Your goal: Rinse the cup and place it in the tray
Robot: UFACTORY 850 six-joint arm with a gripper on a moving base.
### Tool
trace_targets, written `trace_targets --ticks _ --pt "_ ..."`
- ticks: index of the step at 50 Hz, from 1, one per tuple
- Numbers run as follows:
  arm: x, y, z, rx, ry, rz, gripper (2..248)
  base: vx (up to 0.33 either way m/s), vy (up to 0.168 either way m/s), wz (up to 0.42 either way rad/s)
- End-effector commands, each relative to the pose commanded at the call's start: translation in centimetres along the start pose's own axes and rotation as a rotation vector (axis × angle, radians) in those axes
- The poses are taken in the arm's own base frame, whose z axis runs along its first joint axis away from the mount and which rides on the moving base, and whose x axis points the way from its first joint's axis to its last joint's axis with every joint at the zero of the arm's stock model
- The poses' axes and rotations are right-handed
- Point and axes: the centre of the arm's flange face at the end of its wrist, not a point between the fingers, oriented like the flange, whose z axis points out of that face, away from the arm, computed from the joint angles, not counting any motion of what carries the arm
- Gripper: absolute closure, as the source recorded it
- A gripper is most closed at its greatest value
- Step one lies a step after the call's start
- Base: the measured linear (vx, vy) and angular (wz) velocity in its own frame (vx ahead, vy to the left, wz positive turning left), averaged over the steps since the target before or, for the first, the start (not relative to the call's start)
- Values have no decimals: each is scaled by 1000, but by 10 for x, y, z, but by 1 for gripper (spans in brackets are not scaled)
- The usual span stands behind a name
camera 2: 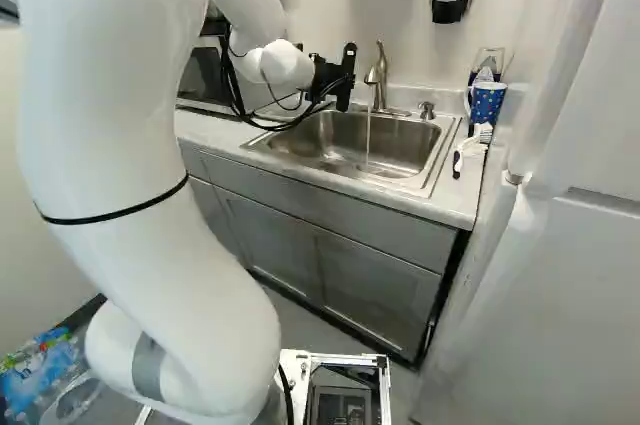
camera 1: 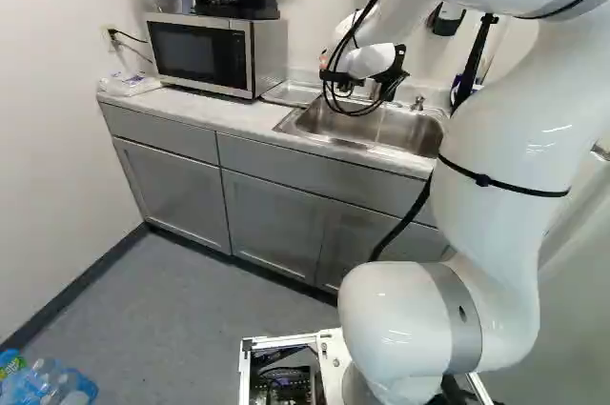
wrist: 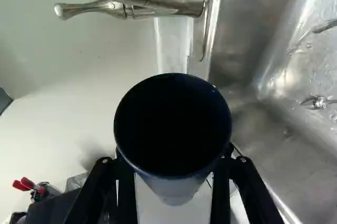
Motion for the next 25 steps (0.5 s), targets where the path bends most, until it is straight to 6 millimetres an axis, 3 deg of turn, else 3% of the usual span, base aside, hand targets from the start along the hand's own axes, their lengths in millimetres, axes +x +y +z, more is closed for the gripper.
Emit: trace_targets --ticks 25 --pt "0 0 0 0 0 -263 125 0 0 0"
